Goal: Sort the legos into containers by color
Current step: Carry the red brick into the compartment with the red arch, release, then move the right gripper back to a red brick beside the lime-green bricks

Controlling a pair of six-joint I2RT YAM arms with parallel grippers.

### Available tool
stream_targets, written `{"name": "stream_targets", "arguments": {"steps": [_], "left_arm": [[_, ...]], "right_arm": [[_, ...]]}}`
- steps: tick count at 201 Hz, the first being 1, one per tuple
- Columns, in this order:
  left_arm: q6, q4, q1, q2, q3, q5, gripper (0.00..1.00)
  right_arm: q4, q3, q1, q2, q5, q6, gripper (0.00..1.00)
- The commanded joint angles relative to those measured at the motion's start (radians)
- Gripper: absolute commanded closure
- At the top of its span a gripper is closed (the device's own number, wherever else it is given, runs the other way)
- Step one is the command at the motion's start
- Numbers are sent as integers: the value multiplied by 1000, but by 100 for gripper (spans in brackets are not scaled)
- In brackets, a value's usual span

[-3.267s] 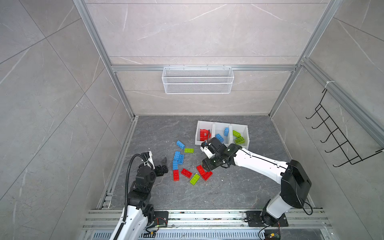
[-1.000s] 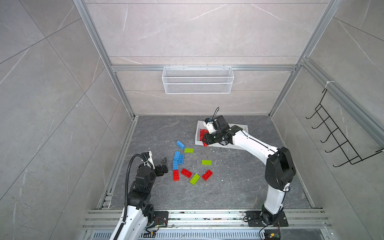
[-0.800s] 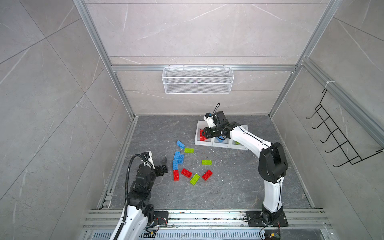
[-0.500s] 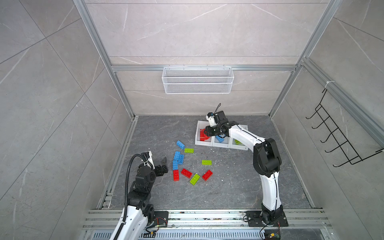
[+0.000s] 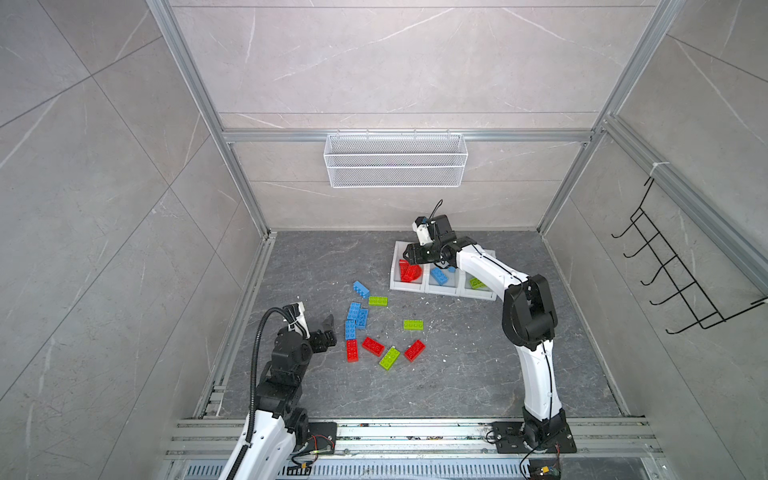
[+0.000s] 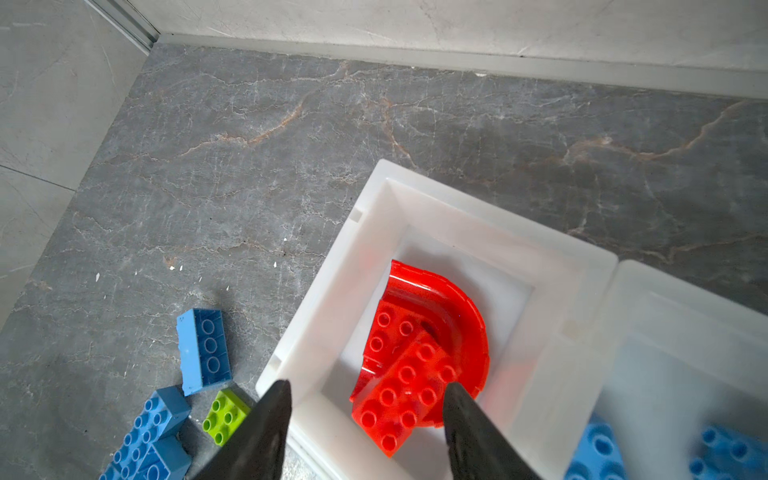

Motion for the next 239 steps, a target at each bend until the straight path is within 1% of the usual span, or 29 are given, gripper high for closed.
{"name": "stream_targets", "arguments": {"steps": [1, 20, 49, 73, 95, 118, 137, 186, 211, 239], "left_arm": [[3, 23, 1, -17, 7, 0, 0], [2, 19, 2, -24, 5, -3, 0], [0, 16, 2, -34, 3, -7, 0], [-2, 12, 2, -41, 1, -13, 0], [-6, 11, 3, -45, -1, -20, 0], [-8, 9, 2, -50, -1, -21, 0], [-5, 10, 3, -47, -1, -18, 0], [-6, 14, 3, -30, 5, -17, 0], [-6, 13, 3, -31, 4, -18, 0], [-6, 13, 2, -36, 4, -18, 0]], "right_arm": [[-77, -19, 4, -60, 11, -26, 36], [-112, -117, 8, -161, 26, -21, 34], [-121, -399, 36, -393, 57, 18, 30], [-148, -602, 122, -560, 107, 38, 27], [-224, -687, 231, -623, 156, 5, 24], [-261, -734, 289, -627, 126, -58, 20], [-279, -728, 317, -599, 111, -95, 19], [-297, -665, 381, -480, 124, -133, 17], [-294, -642, 397, -428, 105, -155, 16], [-309, -609, 421, -373, 132, -163, 15]]}}
